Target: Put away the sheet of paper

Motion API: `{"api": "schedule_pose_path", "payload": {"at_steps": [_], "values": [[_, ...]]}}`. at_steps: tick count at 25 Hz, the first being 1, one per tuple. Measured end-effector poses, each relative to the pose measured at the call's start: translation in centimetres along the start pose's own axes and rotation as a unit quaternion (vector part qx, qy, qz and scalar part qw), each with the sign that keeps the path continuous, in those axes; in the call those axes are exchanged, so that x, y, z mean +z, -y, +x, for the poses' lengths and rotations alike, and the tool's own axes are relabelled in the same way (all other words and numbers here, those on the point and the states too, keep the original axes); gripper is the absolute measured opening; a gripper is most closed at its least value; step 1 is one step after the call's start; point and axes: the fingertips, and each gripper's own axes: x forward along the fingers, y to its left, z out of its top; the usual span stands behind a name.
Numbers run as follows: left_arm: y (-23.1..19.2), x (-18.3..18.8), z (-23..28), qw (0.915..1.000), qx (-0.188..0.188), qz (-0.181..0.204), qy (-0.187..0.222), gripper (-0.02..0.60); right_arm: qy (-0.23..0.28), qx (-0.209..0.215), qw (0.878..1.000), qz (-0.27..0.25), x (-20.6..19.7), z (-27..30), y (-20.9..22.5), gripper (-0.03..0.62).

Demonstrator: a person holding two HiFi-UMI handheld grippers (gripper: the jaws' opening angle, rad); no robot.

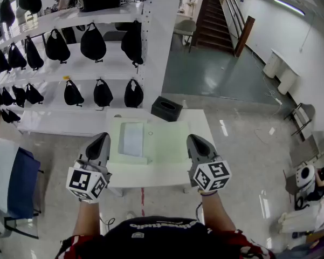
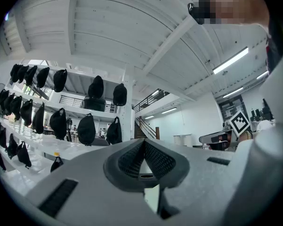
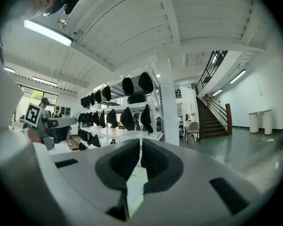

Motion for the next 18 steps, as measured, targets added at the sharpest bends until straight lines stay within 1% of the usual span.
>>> {"api": "schedule_pose_path", "payload": {"at_steps": [6,18], "values": [[0.49,0.42,-0.15,0.9999,-0.002,-0.015,0.002,0.005,0.004,0.001,1.000,-0.004,0.20,-0.01,-0.30,0.007],[0.59,0.44,0.03,0.9999,0.007,0.012,0.001,0.005,0.003,-0.012,1.000,-0.019,0.10,0.16,-0.24,0.003]]}}
